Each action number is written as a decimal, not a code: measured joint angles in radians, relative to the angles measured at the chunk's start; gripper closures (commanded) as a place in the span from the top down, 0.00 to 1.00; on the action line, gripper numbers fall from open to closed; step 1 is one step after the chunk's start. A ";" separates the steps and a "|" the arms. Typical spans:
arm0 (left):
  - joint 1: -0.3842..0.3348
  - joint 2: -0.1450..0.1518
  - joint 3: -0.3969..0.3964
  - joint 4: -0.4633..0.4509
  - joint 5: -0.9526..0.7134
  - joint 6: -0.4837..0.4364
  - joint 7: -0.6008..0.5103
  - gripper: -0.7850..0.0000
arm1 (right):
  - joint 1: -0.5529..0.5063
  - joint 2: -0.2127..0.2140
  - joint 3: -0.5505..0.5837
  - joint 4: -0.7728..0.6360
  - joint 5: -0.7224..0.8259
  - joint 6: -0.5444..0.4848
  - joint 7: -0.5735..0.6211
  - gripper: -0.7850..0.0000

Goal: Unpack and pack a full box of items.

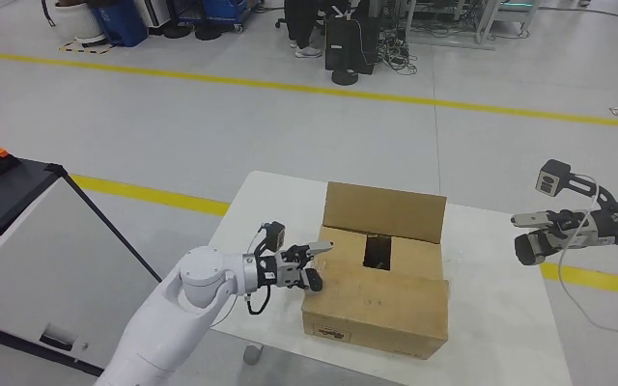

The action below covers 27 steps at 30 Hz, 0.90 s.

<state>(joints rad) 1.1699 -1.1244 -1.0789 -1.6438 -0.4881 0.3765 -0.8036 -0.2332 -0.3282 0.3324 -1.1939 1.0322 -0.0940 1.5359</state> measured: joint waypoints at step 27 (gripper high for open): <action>0.003 0.013 0.035 -0.091 0.237 0.067 0.072 1.00 | -0.014 -0.069 0.064 0.068 -0.075 -0.124 0.000 1.00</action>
<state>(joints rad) 1.1731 -1.1112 -1.0435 -1.7350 -0.2506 0.4434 -0.7321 -0.2470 -0.3971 0.3966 -1.1258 0.9570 -0.2183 1.5359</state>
